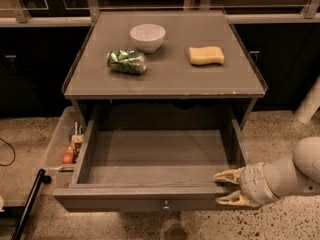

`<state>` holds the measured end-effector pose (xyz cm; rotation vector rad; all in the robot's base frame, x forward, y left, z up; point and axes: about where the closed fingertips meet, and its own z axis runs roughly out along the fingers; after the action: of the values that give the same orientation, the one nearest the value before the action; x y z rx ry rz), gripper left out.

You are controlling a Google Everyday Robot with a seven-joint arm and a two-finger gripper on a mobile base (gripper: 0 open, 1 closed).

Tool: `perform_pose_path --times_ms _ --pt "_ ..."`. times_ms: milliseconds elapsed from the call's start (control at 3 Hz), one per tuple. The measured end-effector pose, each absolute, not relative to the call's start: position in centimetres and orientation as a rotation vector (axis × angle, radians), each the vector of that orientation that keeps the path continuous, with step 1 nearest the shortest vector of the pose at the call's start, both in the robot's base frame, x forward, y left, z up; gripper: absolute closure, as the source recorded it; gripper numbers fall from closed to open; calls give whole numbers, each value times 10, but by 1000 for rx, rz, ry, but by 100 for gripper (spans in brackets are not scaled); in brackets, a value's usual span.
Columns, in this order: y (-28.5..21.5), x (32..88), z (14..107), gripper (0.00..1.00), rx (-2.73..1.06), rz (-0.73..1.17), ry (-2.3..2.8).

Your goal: Open top drawer

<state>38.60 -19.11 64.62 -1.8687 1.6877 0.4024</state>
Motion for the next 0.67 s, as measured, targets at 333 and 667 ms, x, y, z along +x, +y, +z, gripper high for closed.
perform_pose_path --times_ms 333,667 --pt "-191 386 646 12 -1869 402 1687" --pt "-188 390 660 0 -1889 398 1650"
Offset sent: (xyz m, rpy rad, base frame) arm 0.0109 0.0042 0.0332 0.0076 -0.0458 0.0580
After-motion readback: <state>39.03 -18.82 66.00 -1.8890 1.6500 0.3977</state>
